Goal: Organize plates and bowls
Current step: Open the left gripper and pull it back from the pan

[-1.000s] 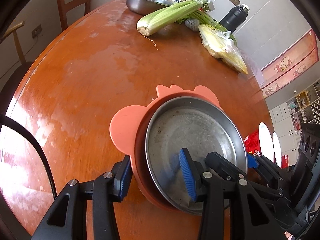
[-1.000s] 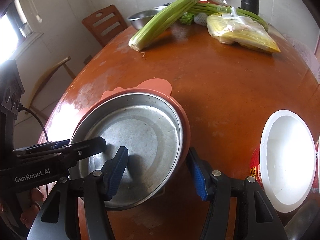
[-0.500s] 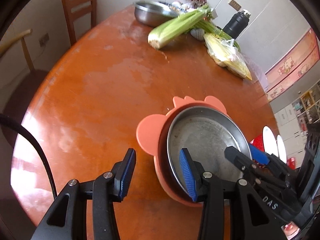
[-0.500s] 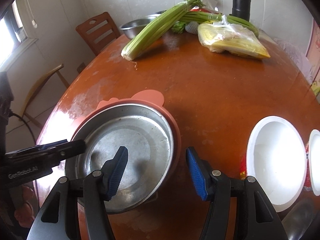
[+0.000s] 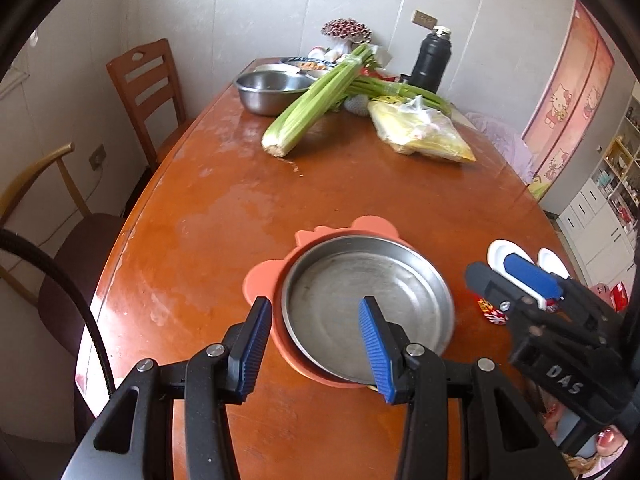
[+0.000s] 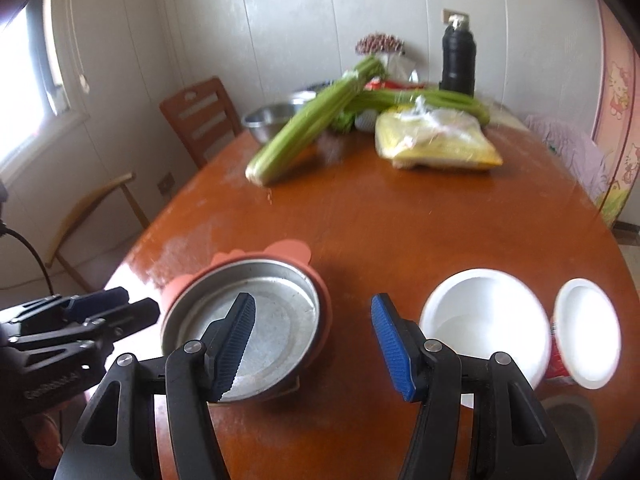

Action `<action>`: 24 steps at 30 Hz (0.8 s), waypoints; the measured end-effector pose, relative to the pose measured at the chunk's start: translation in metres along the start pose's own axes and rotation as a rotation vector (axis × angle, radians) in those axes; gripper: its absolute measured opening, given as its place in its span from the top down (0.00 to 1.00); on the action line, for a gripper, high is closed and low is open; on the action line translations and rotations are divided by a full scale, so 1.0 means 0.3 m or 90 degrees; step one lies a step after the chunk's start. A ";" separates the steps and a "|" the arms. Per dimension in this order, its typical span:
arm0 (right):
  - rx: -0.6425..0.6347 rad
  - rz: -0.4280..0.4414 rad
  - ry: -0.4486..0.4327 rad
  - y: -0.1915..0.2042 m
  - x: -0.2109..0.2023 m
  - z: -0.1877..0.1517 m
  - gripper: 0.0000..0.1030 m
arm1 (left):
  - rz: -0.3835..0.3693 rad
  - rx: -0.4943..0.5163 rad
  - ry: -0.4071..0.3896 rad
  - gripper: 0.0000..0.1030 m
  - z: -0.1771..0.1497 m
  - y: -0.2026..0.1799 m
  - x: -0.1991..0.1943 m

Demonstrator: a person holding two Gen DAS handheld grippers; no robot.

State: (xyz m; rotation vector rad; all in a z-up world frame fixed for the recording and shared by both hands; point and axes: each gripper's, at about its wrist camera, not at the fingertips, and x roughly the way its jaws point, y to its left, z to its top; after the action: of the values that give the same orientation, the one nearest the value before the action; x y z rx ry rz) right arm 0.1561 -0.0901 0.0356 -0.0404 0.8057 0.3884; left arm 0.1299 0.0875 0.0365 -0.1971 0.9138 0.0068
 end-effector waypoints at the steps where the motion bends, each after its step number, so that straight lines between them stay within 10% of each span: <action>1: 0.002 0.001 -0.008 -0.009 -0.020 -0.001 0.39 | -0.005 0.005 -0.003 0.56 -0.001 -0.018 -0.009; 24: 0.034 -0.012 -0.125 -0.307 -0.411 -0.115 0.33 | -0.056 0.085 -0.024 0.52 -0.067 -0.409 -0.062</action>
State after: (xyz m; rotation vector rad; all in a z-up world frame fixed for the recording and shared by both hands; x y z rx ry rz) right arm 0.0876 -0.2219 0.0890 0.0399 0.6204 0.3476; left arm 0.1138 -0.0349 0.0597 -0.1123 0.8636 -0.1320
